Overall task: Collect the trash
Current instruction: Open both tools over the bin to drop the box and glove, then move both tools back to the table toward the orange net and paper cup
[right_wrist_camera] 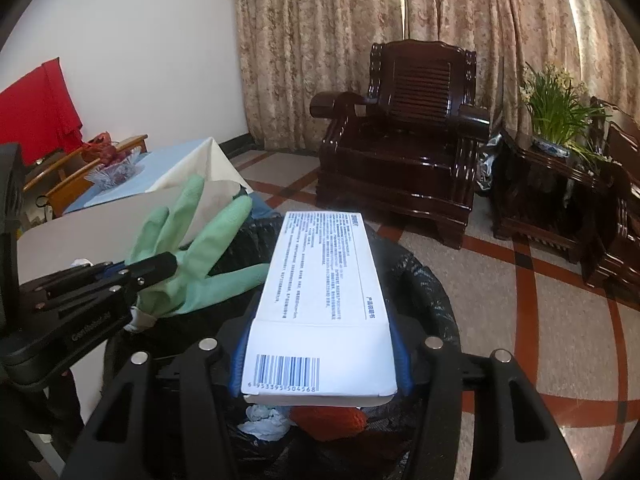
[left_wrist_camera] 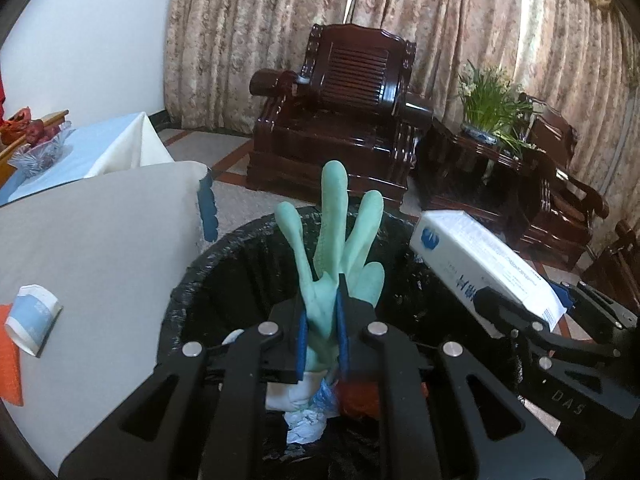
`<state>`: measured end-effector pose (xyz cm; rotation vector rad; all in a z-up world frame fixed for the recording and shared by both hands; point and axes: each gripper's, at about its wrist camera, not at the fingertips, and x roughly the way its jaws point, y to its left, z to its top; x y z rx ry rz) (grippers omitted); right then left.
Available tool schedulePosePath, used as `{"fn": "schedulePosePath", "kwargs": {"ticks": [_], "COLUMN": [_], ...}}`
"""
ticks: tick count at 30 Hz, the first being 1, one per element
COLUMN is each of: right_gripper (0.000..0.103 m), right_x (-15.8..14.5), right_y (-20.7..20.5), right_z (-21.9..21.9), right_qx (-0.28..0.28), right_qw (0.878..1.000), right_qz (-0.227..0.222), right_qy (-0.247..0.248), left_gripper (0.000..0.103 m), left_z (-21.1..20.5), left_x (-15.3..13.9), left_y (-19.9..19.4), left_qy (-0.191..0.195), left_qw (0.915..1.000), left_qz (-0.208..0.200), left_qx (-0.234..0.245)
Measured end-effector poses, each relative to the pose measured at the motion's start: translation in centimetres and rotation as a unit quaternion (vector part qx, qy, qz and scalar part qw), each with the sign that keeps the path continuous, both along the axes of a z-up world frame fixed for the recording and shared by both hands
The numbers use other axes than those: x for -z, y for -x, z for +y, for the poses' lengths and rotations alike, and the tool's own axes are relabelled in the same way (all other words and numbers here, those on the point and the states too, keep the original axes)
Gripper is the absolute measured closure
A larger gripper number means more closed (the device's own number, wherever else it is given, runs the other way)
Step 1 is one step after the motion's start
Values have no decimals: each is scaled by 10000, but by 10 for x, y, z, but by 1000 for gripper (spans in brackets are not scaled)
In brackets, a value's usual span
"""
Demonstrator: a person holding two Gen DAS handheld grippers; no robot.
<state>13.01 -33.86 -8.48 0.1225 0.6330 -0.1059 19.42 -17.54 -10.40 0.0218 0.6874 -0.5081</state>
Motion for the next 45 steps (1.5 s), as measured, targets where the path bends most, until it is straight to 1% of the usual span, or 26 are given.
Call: {"fn": "schedulePosePath", "kwargs": {"ticks": [1,2,3,4,6,8,10,15,19,24,28,31,34,38,40,45], "right_gripper": [46,40,36,29,23,12,7,6,6,6,6,6,6,6,6,6], "right_x": [2,4,7,8,11,12,13,10,0,-14,-23,-29,-33,-31,-29,-18], "right_y": [0,-1,-2,-2,-2,-2,-2,-3,-5,-16,-29,-37,-45,-53,-56,-66], "right_z": [-1,-2,-2,-2,-5,-5,-4,-1,11,43,78,107,137,177,194,232], "right_qx": [3,5,23,54,105,149,199,208,92,-228,-605,-876,-1162,-1536,-1700,-1961], "right_qw": [10000,10000,9999,9999,9998,9997,9995,9995,9999,9995,9975,9950,9916,9860,9831,9778], "right_qz": [25,63,124,143,161,197,236,225,58,-191,-352,-469,-553,-623,-653,-705], "right_qy": [-4,1,28,42,56,80,106,34,-7,-91,-109,-142,-165,-193,-179,-201], "left_gripper": [83,79,66,59,56,48,32,18,17,17,17,17,17,17,17,17], "left_z": [0,0,2,3,7,13,25,50,82,133,178,211,241,278,296,323], "left_x": [1,1,0,0,-2,-3,-6,-15,-23,-38,-51,-58,-62,-59,-53,-35], "left_y": [-1,-2,-2,-2,-3,-4,-4,-3,1,5,7,11,13,15,14,12], "left_qy": [18,26,19,14,23,35,88,11,-22,-59,-106,-255,-407,-594,-639,-692], "left_qw": [10000,10000,10000,10000,10000,10000,9998,9988,9962,9896,9816,9737,9659,9557,9519,9472], "left_qz": [32,26,-1,-31,-57,-51,-80,-215,-333,-530,-663,-804,-864,-854,-758,-552], "left_qx": [28,25,8,-14,-30,-75,-189,-450,-806,-1335,-1786,-2117,-2406,-2752,-2899,-3082]}}
